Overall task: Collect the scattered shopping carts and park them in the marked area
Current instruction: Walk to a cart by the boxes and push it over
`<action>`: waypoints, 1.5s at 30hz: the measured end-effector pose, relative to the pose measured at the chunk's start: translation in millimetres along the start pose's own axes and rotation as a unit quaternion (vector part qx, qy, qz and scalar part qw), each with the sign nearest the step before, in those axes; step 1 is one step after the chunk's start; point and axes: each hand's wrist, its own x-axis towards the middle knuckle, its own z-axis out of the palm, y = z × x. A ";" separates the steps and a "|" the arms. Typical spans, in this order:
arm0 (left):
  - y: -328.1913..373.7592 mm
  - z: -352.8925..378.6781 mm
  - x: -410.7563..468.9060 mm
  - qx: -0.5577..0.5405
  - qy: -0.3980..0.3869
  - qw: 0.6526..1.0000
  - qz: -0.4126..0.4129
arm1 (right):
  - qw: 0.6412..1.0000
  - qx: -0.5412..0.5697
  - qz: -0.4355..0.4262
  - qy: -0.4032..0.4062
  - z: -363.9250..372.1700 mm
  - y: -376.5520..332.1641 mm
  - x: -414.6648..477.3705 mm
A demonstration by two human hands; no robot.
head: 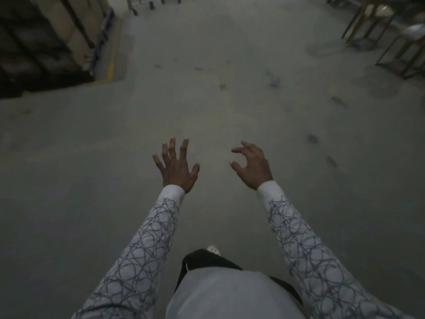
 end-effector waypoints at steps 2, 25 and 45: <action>6.9 -1.6 50.9 -0.001 -0.001 1.000 0.011 | 1.000 0.001 0.007 0.010 -4.0 -0.9 43.1; 79.0 88.2 575.9 -0.015 0.022 0.999 -0.036 | 0.999 0.027 0.024 -0.019 -6.8 115.5 588.9; 24.9 192.2 1038.8 -0.117 -0.032 0.986 -0.111 | 0.996 0.047 0.051 -0.064 98.2 104.6 1065.2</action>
